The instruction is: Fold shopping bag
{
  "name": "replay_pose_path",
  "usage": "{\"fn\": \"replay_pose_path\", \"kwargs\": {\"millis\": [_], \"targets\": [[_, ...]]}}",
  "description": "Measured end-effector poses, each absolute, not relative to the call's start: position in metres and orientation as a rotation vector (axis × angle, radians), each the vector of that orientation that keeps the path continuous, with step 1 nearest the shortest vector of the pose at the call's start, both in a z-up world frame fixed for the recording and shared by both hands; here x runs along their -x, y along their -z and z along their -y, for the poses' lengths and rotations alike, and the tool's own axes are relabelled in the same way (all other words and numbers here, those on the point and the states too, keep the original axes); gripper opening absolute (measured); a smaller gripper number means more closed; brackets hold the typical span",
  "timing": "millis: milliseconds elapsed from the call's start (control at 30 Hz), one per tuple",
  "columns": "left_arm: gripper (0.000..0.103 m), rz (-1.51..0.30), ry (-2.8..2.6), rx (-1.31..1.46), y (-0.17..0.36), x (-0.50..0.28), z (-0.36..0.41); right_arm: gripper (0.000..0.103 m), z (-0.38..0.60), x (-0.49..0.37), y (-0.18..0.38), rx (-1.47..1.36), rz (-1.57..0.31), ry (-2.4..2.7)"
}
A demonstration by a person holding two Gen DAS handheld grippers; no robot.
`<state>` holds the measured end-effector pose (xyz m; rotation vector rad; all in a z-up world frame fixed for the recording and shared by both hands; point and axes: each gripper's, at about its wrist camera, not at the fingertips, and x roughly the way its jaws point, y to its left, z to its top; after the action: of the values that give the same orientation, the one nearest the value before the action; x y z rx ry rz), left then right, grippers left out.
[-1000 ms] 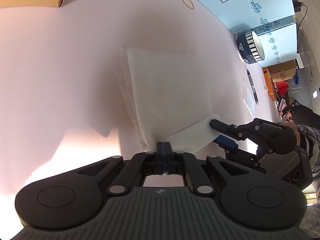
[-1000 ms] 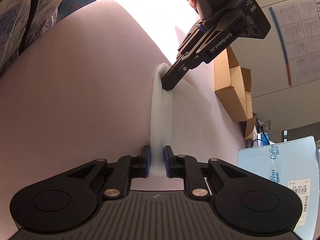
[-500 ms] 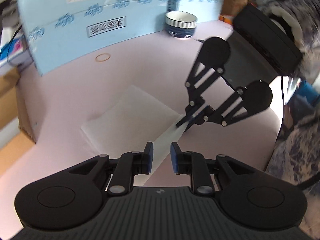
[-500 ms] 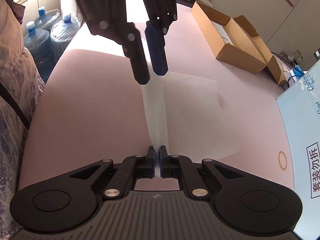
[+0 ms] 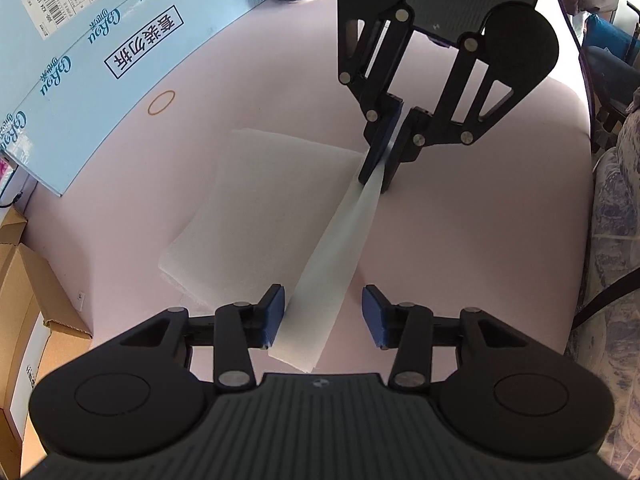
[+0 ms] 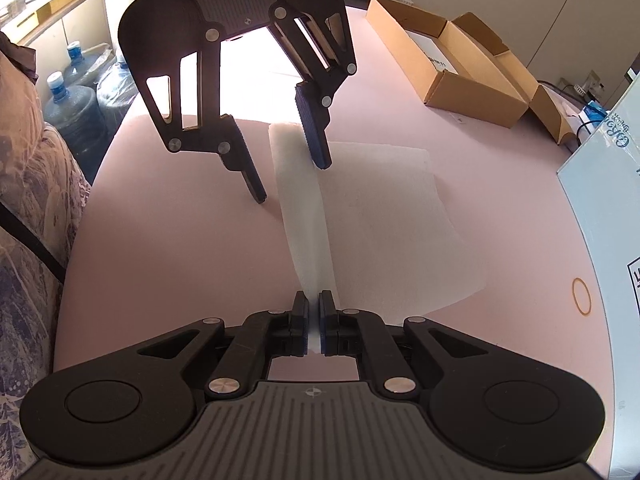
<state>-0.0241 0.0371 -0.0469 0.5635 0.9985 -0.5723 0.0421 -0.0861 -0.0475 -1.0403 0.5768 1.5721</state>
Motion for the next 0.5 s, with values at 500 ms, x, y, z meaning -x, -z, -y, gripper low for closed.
{"fn": "replay_pose_path", "kwargs": {"millis": [500], "targets": [[0.007,-1.215,0.675,-0.311,0.044,0.006,-0.064,0.007,0.079,-0.067,0.034,0.830,-0.866,-1.657]]}}
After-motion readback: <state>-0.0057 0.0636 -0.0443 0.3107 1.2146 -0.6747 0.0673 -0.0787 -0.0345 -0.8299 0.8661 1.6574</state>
